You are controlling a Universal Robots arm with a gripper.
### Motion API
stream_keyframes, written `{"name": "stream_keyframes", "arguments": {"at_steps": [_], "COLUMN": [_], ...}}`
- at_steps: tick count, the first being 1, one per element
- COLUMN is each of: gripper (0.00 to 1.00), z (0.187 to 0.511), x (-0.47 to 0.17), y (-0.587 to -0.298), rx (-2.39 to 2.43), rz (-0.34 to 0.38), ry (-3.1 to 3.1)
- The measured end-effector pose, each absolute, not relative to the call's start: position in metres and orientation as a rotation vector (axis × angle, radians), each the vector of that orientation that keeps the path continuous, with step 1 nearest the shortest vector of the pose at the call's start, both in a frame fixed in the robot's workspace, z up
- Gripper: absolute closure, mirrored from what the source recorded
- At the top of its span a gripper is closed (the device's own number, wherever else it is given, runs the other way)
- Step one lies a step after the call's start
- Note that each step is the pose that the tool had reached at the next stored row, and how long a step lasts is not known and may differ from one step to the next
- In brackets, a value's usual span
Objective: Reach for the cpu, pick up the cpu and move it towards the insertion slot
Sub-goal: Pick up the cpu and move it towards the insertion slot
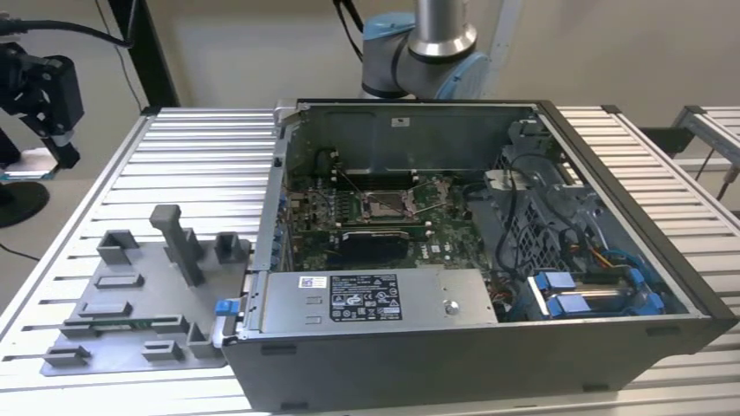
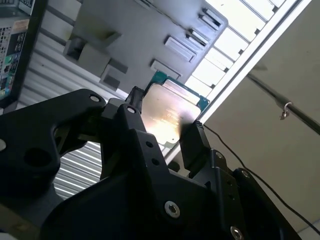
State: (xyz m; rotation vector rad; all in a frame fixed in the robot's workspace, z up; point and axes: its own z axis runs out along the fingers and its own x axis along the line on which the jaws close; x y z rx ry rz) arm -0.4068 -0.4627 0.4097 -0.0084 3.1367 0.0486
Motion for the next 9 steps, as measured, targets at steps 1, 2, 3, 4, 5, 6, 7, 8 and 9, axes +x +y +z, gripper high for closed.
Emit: {"name": "stream_keyframes", "arguments": {"at_steps": [1, 2, 3, 4, 5, 6, 7, 8, 9], "gripper": [1.0, 1.0, 1.0, 1.0, 1.0, 1.0, 1.0, 1.0, 1.0], "z": [0.41, 0.41, 0.41, 0.41, 0.41, 0.41, 0.41, 0.41, 0.41], "x": [-0.405, -0.404, -0.402, -0.401, -0.4, -0.398, -0.397, -0.395, -0.394], "y": [-0.463, -0.463, -0.463, -0.463, -0.463, -0.463, -0.463, -0.463, -0.463], "rx": [-0.008, -0.008, -0.008, -0.008, -0.008, -0.008, -0.008, -0.008, -0.008], "rz": [0.049, 0.049, 0.049, 0.049, 0.049, 0.049, 0.049, 0.049, 0.049], "ry": [3.137, 3.137, 3.137, 3.137, 3.137, 3.137, 3.137, 3.137, 3.137]}}
